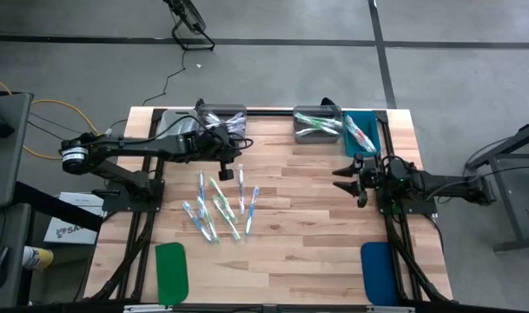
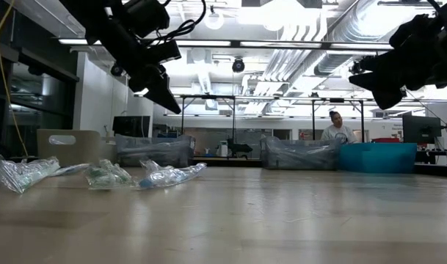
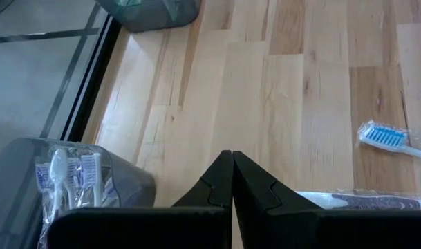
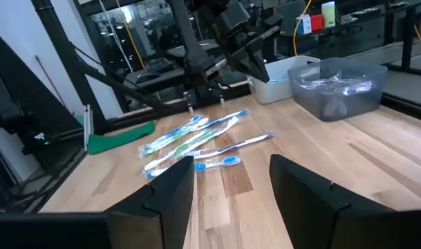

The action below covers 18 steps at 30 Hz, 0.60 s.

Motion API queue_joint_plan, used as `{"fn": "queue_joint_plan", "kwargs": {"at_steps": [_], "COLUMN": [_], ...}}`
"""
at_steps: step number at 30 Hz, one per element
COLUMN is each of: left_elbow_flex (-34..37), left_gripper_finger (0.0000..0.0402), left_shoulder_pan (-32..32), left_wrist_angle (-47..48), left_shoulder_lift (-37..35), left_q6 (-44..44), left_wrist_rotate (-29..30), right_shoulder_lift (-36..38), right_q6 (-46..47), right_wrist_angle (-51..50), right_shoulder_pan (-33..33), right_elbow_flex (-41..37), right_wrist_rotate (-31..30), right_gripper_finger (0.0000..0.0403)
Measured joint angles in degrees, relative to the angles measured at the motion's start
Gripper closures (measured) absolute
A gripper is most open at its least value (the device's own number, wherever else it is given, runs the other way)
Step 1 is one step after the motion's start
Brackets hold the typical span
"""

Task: Pick & Place Toothbrushes
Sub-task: Put the violet toothbrush into the left black bin

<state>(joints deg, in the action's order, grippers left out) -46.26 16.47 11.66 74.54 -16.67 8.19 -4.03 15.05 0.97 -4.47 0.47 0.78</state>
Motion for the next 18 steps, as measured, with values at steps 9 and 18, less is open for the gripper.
{"fn": "queue_joint_plan", "kwargs": {"at_steps": [9,18], "left_elbow_flex": [0.0,0.0], "left_gripper_finger": [0.0401,0.0401], "left_shoulder_pan": [0.0,-0.02], "left_wrist_angle": [-0.45,2.01], "left_shoulder_lift": [0.0,0.0], "left_q6": [0.54,-9.74], "left_wrist_rotate": [-3.28,-9.89], "right_shoulder_lift": [-0.02,-0.02], "right_q6": [0.11,0.11], "right_wrist_angle": [0.45,0.66], "right_shoulder_pan": [0.0,0.0], "right_elbow_flex": [-0.02,-0.02], "right_wrist_rotate": [-0.45,-0.62], "right_gripper_finger": [0.022,0.022]}}
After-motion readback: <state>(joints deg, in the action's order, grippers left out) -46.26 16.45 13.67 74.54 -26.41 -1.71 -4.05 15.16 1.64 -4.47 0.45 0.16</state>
